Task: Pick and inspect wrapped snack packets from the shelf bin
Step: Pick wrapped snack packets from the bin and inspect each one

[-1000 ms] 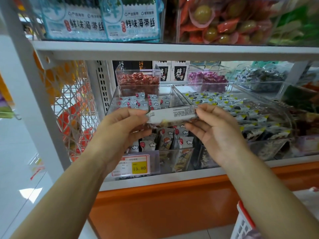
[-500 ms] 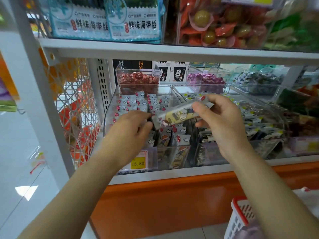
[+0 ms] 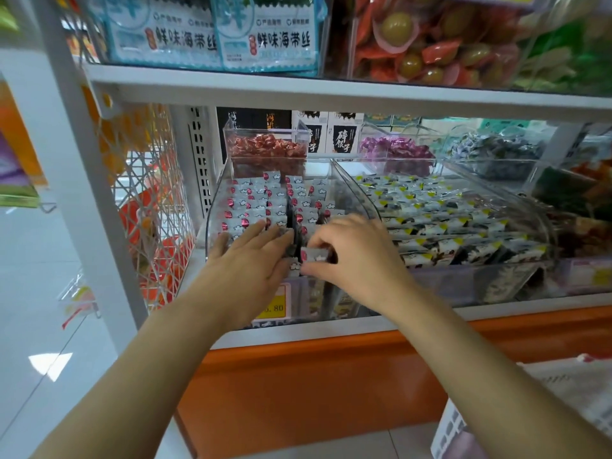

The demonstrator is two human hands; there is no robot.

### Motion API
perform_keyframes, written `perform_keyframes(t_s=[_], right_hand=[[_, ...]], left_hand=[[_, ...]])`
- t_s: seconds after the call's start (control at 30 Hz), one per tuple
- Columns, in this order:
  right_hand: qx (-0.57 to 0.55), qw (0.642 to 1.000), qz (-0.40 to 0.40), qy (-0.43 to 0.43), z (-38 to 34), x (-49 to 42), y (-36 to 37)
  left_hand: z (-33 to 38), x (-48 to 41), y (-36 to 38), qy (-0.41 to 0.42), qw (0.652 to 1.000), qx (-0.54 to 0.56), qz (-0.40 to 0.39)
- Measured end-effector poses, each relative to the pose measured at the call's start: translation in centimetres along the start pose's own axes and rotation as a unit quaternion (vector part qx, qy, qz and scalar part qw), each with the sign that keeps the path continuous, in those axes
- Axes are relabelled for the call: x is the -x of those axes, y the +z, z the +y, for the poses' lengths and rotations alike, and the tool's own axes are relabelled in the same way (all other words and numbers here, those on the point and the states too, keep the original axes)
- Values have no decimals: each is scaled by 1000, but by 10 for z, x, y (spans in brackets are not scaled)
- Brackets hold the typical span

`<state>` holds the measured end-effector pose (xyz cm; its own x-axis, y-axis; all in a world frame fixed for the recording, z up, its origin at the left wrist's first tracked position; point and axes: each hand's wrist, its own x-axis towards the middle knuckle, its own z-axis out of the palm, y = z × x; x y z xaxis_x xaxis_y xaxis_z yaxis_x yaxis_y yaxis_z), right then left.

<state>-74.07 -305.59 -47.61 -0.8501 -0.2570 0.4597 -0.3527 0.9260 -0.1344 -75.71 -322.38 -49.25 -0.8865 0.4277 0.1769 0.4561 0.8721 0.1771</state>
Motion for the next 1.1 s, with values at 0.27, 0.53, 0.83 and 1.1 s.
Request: perform_keyframes(t_s=[0.27, 0.53, 0.83, 1.1], right_hand=[[-21, 998, -56, -21, 8, -1, -5], [-66, 997, -22, 19, 13, -15, -7], [126, 989, -74, -34, 22, -43, -8], [-143, 989, -16, 22, 23, -38, -18]], left_hand=[[3, -1, -2, -8, 1000, 23, 10], [7, 0, -7, -13, 998, 52, 38], [9, -4, -9, -14, 995, 78, 59], [8, -7, -10, -15, 988, 111, 107]])
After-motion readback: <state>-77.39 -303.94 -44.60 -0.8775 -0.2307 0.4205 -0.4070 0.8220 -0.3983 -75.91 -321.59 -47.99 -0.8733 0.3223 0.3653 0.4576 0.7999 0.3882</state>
